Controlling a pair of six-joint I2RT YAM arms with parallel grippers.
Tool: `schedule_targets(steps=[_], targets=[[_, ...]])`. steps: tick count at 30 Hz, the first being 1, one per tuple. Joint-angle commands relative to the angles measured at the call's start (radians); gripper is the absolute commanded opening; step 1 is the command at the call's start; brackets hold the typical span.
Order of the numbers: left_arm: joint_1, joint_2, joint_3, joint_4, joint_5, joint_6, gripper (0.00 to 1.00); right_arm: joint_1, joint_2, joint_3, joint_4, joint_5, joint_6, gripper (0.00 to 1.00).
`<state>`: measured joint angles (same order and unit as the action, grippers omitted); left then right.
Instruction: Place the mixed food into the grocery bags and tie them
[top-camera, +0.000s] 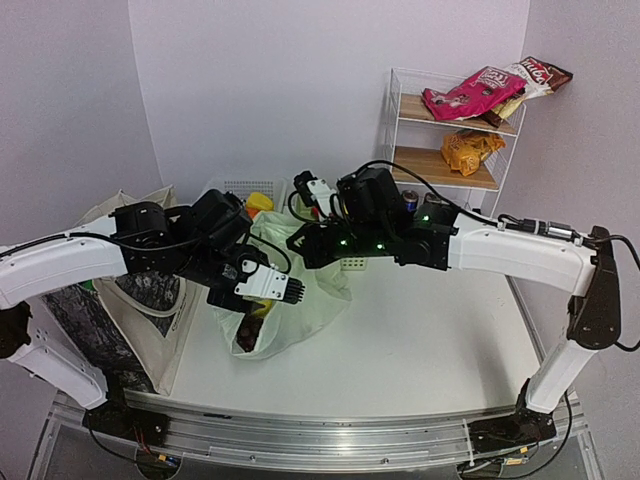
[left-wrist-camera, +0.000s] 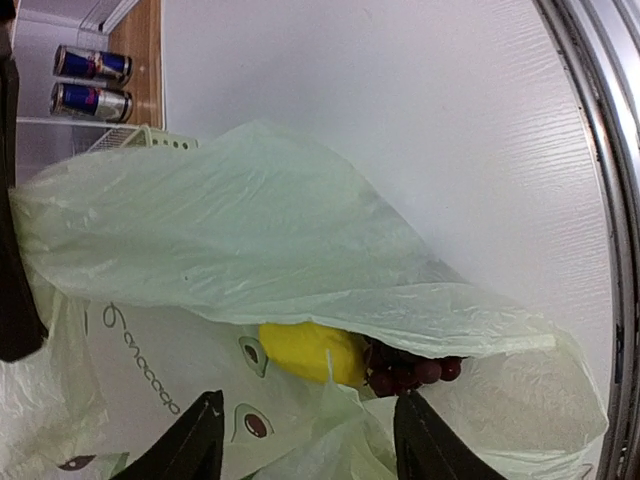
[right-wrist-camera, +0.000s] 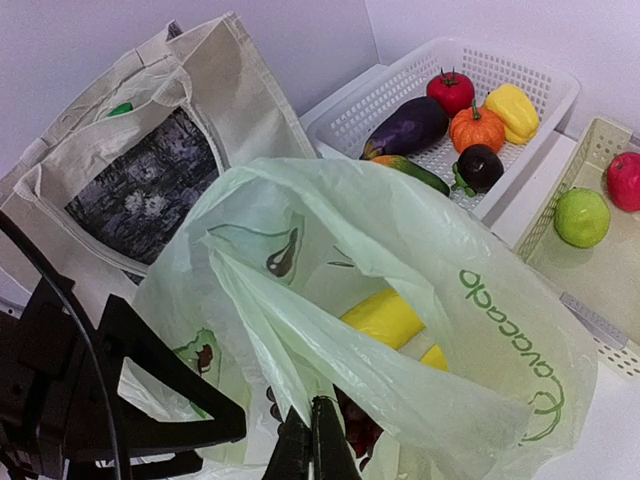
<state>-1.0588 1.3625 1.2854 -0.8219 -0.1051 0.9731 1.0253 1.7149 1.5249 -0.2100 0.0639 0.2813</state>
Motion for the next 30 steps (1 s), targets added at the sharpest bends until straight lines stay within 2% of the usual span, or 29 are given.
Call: schedule_targets(steps=[1, 2, 3, 7, 11, 14, 17, 22, 30], targets=[[0.000, -0.040, -0.012, 0.078, -0.122, 0.045, 0.18, -0.019, -0.045, -0.005, 0.038, 0.002, 0.016, 0.00], [0.001, -0.050, -0.010, 0.091, -0.139, 0.047, 0.06, -0.024, -0.054, -0.010, 0.039, 0.000, 0.020, 0.00], [0.003, -0.062, -0.004, 0.109, -0.149, 0.048, 0.01, -0.028, -0.065, -0.016, 0.039, 0.000, 0.024, 0.00], [0.046, -0.124, 0.136, 0.189, -0.118, -0.070, 0.00, -0.038, -0.154, -0.048, 0.046, 0.011, 0.043, 0.00], [0.195, -0.092, 0.455, 0.061, 0.111, -0.313, 0.00, -0.038, -0.250, -0.063, 0.050, 0.005, 0.063, 0.00], [0.206, -0.083, 0.574, -0.005, 0.220, -0.467, 0.00, -0.038, -0.324, -0.090, 0.056, 0.040, 0.090, 0.00], [0.206, -0.102, 0.582, 0.021, 0.276, -0.570, 0.00, -0.039, -0.381, -0.126, 0.091, 0.066, 0.140, 0.00], [0.206, -0.084, 0.613, 0.067, 0.292, -0.608, 0.00, -0.038, -0.447, -0.175, 0.126, 0.112, 0.190, 0.00], [0.249, -0.074, 0.444, 0.165, 0.389, -0.658, 0.00, -0.038, -0.473, -0.355, 0.185, 0.246, 0.438, 0.00]])
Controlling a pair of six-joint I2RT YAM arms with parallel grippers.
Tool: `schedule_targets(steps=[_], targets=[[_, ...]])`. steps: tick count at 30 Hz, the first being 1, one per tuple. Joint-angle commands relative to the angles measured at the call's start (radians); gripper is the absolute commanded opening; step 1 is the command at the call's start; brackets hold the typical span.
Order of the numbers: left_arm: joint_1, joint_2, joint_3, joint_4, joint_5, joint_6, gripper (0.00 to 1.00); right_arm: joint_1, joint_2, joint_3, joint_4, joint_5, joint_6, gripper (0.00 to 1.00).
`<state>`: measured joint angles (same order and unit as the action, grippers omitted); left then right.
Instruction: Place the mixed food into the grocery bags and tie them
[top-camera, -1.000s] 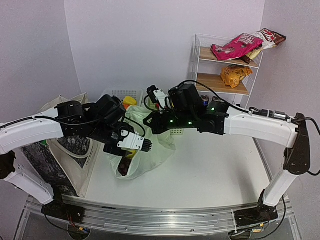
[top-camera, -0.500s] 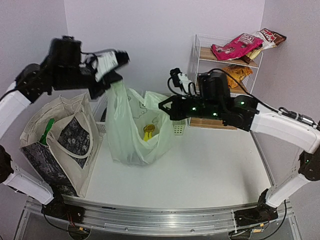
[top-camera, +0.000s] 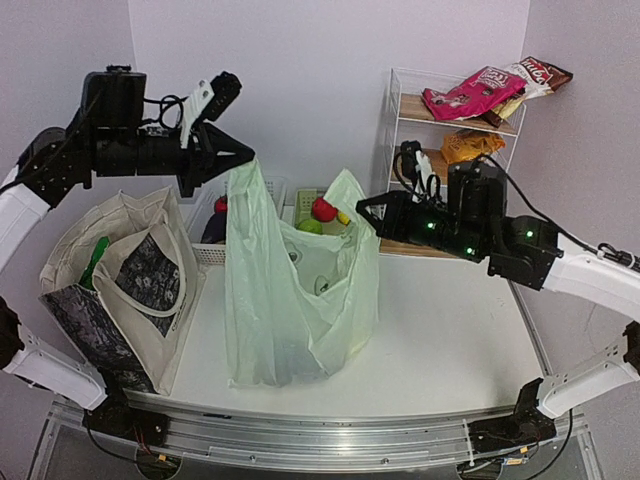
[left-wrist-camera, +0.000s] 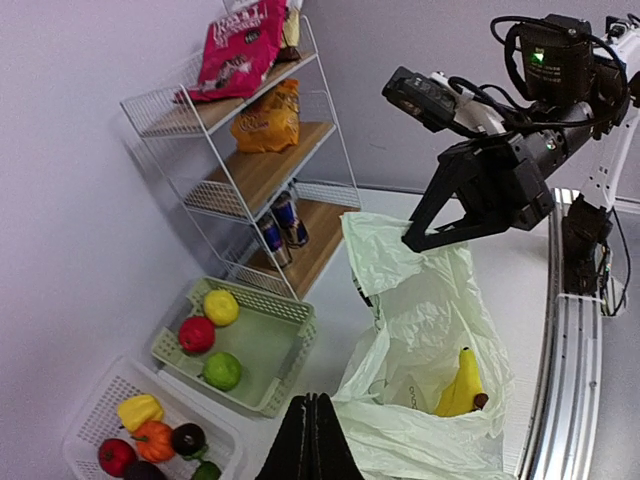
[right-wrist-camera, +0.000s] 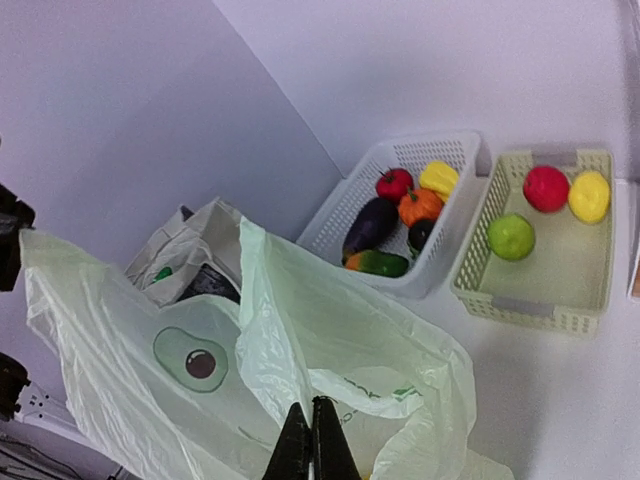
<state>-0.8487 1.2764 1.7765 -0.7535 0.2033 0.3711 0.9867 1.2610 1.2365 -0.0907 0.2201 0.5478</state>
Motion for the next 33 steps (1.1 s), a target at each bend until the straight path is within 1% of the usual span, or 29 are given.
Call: schedule_targets(steps=[1, 3, 4, 5, 7, 9, 10, 11, 12, 15, 16, 17, 19, 21, 22, 24, 26, 29, 33], targets=[[0.068, 0.029, -0.042, 0.100, 0.130, -0.066, 0.00, 0.003, -0.021, -0.081, 0.071, 0.101, 0.214, 0.00], [0.176, 0.066, -0.012, 0.095, 0.242, -0.103, 0.00, 0.007, -0.014, -0.097, 0.071, 0.103, 0.252, 0.00], [0.217, 0.088, 0.007, 0.088, 0.307, -0.121, 0.00, 0.011, -0.009, -0.097, 0.069, 0.102, 0.253, 0.00], [0.251, 0.110, 0.023, 0.079, 0.342, -0.127, 0.00, 0.013, -0.005, -0.097, 0.060, 0.103, 0.250, 0.00], [0.294, 0.131, 0.028, 0.070, 0.389, -0.126, 0.00, 0.013, 0.000, -0.092, 0.044, 0.101, 0.226, 0.00], [0.302, 0.119, -0.004, 0.076, 0.425, -0.115, 0.00, 0.013, 0.006, -0.067, 0.005, 0.080, 0.137, 0.00], [0.303, 0.109, -0.022, 0.081, 0.442, -0.110, 0.00, 0.013, 0.009, -0.037, -0.042, 0.065, 0.076, 0.09], [0.303, 0.100, -0.038, 0.085, 0.457, -0.107, 0.00, 0.013, 0.012, 0.001, -0.103, 0.050, 0.011, 0.20], [0.303, 0.093, -0.047, 0.088, 0.464, -0.105, 0.00, 0.013, 0.017, 0.055, -0.189, 0.038, -0.056, 0.33], [0.302, 0.080, -0.056, 0.085, 0.469, -0.099, 0.00, 0.013, 0.051, 0.254, -0.446, 0.017, -0.268, 0.66], [0.303, 0.076, -0.058, 0.083, 0.473, -0.097, 0.00, 0.013, 0.069, 0.326, -0.524, 0.020, -0.327, 0.75], [0.303, 0.071, -0.060, 0.083, 0.477, -0.096, 0.00, 0.012, 0.085, 0.381, -0.580, 0.018, -0.379, 0.82], [0.303, 0.067, -0.059, 0.077, 0.483, -0.097, 0.00, 0.009, 0.153, 0.535, -0.703, -0.027, -0.466, 0.86], [0.302, 0.067, -0.060, 0.070, 0.481, -0.098, 0.00, 0.009, 0.227, 0.672, -0.817, -0.133, -0.566, 0.88], [0.303, 0.067, -0.061, 0.067, 0.480, -0.099, 0.00, 0.009, 0.280, 0.763, -0.901, -0.175, -0.612, 0.89], [0.303, 0.064, -0.063, 0.064, 0.481, -0.101, 0.00, 0.008, 0.355, 0.892, -1.057, -0.210, -0.708, 0.90], [0.304, 0.059, -0.063, 0.065, 0.481, -0.102, 0.00, 0.004, 0.400, 0.987, -1.216, -0.232, -0.815, 0.92], [0.303, 0.058, -0.063, 0.061, 0.485, -0.099, 0.00, -0.017, 0.374, 0.986, -1.257, -0.296, -0.932, 0.95], [0.303, 0.071, -0.060, 0.055, 0.496, -0.100, 0.00, -0.065, 0.371, 1.026, -1.257, -0.381, -0.965, 0.97]])
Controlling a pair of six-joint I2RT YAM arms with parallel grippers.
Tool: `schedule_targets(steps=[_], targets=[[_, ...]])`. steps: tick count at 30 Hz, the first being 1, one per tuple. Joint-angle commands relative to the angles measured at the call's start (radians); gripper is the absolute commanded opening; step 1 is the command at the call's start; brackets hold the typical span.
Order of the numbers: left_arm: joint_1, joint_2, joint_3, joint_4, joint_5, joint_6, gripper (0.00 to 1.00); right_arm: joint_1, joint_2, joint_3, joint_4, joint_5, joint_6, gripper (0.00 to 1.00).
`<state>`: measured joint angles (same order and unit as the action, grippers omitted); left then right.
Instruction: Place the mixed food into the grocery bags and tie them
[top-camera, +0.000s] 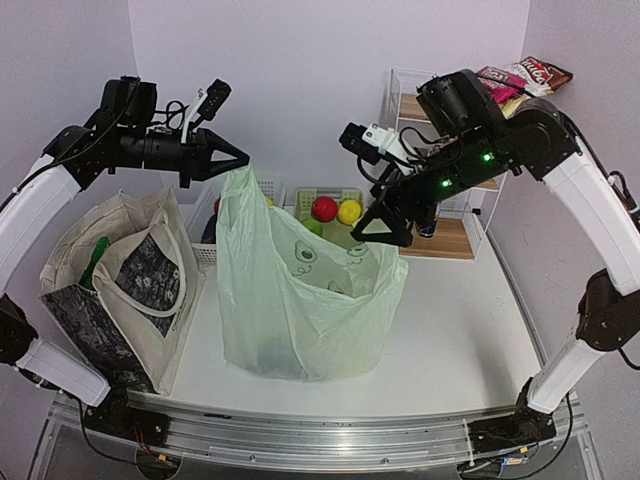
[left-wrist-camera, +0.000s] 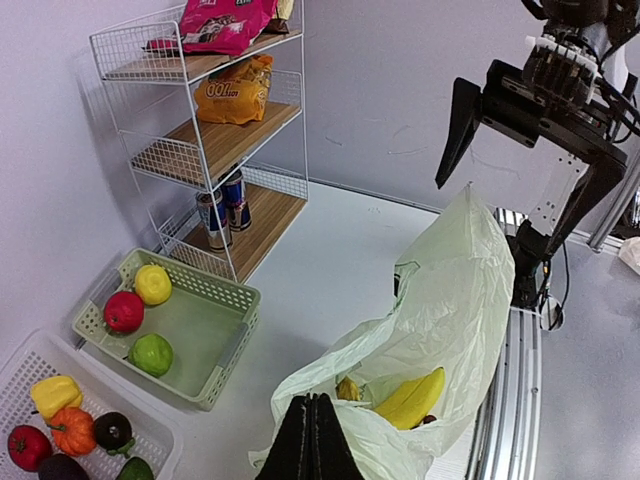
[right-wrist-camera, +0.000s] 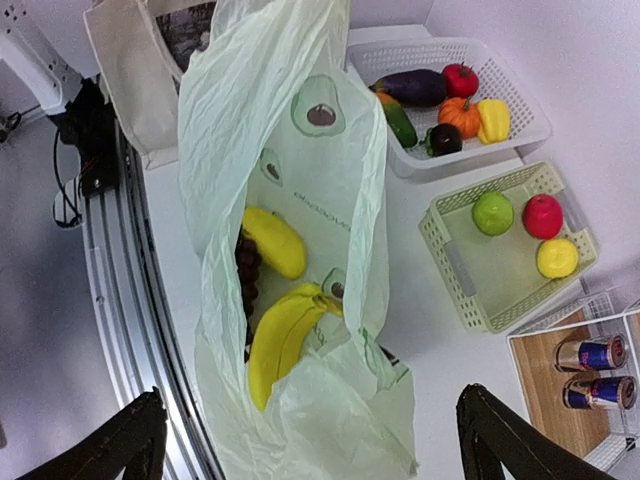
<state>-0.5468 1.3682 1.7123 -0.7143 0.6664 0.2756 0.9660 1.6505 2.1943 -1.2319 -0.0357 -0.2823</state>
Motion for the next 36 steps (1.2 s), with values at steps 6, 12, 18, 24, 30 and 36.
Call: schedule_targets(steps=[6, 12, 18, 24, 30, 36], targets=[[0.001, -0.017, 0.003, 0.025, 0.042, -0.020, 0.00, -0.086, -0.005, -0.041, -0.102, -0.154, -0.111, 0.98], [0.001, -0.021, 0.000, 0.023, 0.047, -0.022, 0.00, -0.132, -0.029, -0.154, 0.024, -0.203, -0.101, 0.97], [0.001, -0.031, -0.008, 0.022, 0.054, -0.029, 0.00, -0.185, -0.029, -0.222, 0.163, -0.283, -0.099, 0.93], [0.001, -0.051, -0.010, 0.006, 0.030, -0.026, 0.00, -0.226, -0.028, -0.250, 0.187, -0.393, -0.072, 0.29], [0.014, -0.049, 0.081, -0.072, -0.019, -0.016, 0.00, -0.251, -0.059, -0.094, 0.214, -0.465, 0.054, 0.00], [0.108, -0.047, 0.226, -0.089, 0.113, -0.099, 0.00, -0.251, -0.192, -0.061, 0.310, -0.197, 0.240, 0.00]])
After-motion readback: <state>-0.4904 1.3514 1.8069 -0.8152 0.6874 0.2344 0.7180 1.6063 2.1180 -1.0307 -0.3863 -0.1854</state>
